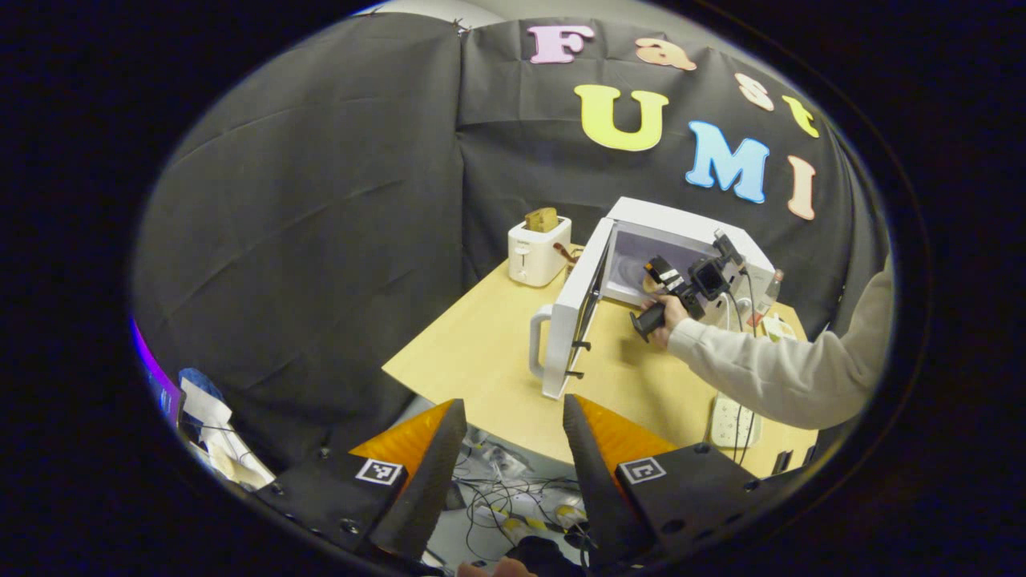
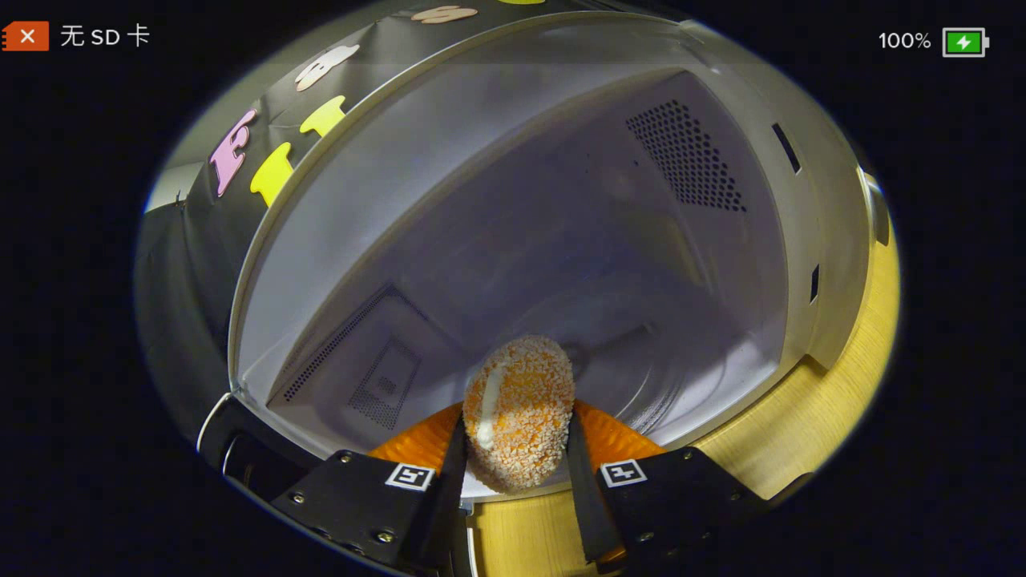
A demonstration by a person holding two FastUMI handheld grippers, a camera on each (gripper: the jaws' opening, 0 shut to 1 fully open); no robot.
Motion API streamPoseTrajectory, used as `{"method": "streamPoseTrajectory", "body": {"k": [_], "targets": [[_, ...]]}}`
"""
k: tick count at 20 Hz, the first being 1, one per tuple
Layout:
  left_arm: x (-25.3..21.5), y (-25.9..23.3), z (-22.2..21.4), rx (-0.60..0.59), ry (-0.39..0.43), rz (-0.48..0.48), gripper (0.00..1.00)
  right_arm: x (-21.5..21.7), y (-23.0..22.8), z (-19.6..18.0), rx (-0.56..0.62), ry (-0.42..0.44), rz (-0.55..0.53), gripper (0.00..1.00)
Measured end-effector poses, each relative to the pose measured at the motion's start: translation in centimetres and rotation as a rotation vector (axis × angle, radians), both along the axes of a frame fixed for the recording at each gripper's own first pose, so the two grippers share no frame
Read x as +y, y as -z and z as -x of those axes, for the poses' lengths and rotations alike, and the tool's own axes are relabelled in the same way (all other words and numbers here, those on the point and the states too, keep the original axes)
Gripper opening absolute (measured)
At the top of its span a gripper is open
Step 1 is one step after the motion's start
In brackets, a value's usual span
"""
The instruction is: Open the microwave oven with the left hand, put the food in, and close the microwave oven.
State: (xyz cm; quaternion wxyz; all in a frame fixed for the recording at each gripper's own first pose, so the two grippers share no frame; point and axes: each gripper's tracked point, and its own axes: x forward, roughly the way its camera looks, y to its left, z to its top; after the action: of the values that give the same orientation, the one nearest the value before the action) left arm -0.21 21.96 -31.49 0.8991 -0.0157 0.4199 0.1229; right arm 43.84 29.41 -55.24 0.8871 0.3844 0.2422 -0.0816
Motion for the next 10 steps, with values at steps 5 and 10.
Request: {"method": "streamPoseTrajectory", "body": {"k": [5,10], "targets": [[-0.6,0.5,0.7,0.015,-0.01,0.004,0.83,-0.3,1.3,-0.9,-0.005,0.016,0.004,0.66],[-1.0,0.7,1.1,0.017,-0.015,0.006,0.83,-0.7,1.5,-1.5,0.006,0.011,0.032,0.77]]}}
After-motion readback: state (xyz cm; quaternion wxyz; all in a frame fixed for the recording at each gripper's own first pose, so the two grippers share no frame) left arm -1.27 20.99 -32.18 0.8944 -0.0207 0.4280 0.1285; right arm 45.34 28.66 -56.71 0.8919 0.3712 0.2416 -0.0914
